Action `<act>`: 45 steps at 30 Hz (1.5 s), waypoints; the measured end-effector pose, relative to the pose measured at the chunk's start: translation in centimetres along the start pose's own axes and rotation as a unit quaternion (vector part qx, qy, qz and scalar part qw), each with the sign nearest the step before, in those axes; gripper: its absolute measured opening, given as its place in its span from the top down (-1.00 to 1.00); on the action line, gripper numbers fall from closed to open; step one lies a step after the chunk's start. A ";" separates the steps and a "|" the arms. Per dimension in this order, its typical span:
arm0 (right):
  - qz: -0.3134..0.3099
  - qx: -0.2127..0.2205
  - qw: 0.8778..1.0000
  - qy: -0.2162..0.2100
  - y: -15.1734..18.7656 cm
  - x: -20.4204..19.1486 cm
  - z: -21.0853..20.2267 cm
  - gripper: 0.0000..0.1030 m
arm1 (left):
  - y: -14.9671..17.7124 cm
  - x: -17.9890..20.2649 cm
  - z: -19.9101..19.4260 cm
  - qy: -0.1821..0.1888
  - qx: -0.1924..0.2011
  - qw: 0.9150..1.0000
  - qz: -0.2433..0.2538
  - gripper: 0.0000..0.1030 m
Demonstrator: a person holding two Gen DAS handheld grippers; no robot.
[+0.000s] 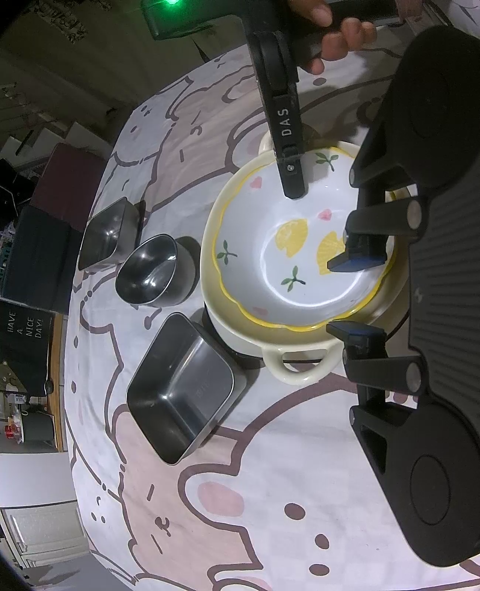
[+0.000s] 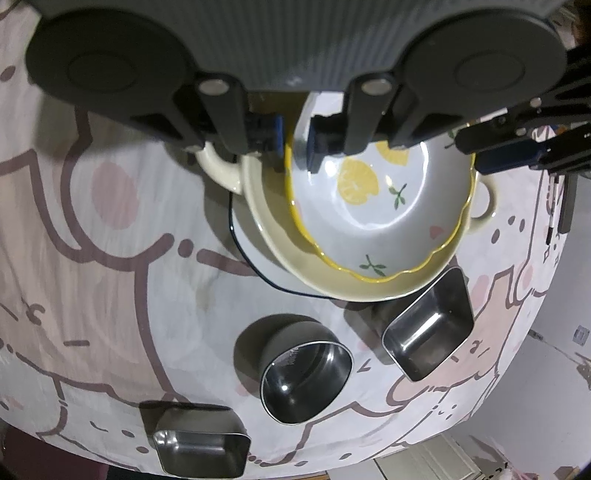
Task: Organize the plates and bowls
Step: 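Open the right gripper off the lemon-print bowl rim, then open the left gripper and lift both grippers off the bowl rim, then move both grippers to the rim of the square steel tray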
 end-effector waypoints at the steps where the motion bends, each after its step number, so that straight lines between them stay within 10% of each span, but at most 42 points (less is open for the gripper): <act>1: 0.002 -0.002 1.000 0.000 0.0 0.0 0.0 0.71 | 0.0 0.0 0.0 0.000 0.000 1.000 0.000 0.40; 23: 0.001 0.031 0.999 -0.010 0.0 1.0 -3.1 0.32 | 0.1 0.4 -0.3 0.000 0.003 1.000 0.002 0.34; 36: -0.024 0.103 0.994 -0.008 1.2 2.0 -8.2 -0.75 | -2.1 1.5 -3.8 0.006 0.068 0.997 0.034 -0.93; 45: -0.002 0.191 0.981 -0.041 -1.0 1.3 -12.0 -0.99 | -7.1 0.5 -6.2 -0.024 0.146 0.987 0.062 -1.00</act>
Point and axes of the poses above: each gripper's, at about its wrist camera, not at the fingertips, and z roughly the way its jaws point, x to its right, y to its underside, the point moved 10 cm from there along z, roughly the way its jaws point, and after that the axes turned 11 degrees about y, right-handed, at the moved point
